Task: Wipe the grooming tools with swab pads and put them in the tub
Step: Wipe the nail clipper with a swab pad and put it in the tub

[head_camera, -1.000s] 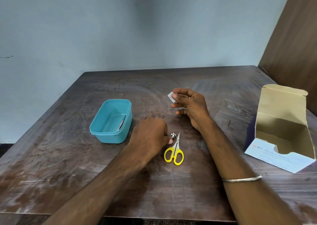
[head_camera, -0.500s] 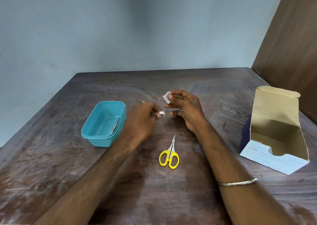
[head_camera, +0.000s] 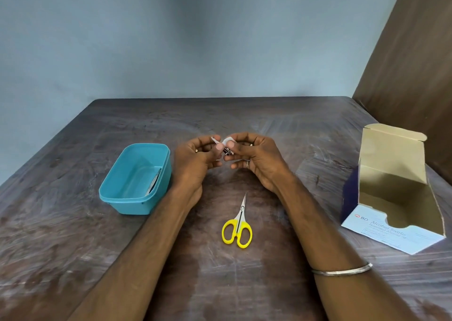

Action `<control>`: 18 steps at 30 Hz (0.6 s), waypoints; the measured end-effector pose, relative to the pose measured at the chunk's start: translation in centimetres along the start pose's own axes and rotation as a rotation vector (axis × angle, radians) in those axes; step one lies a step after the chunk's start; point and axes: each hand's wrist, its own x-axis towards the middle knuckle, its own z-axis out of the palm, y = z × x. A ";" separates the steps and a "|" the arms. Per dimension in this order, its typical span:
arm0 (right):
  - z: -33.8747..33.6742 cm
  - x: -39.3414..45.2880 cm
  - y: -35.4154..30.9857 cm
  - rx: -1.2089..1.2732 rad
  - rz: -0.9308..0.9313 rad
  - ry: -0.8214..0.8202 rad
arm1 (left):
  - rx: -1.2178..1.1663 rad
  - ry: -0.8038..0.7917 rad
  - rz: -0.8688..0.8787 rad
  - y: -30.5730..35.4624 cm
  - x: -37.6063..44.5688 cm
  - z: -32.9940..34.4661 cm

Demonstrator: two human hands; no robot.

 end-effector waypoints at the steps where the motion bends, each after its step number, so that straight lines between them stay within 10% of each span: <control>1: 0.0 0.0 0.1 -0.009 -0.007 -0.001 | -0.026 -0.005 -0.014 -0.1 0.1 -0.1; 18: 0.4 0.1 0.5 -0.129 -0.051 -0.049 | -0.188 -0.046 -0.076 -0.7 0.1 -0.7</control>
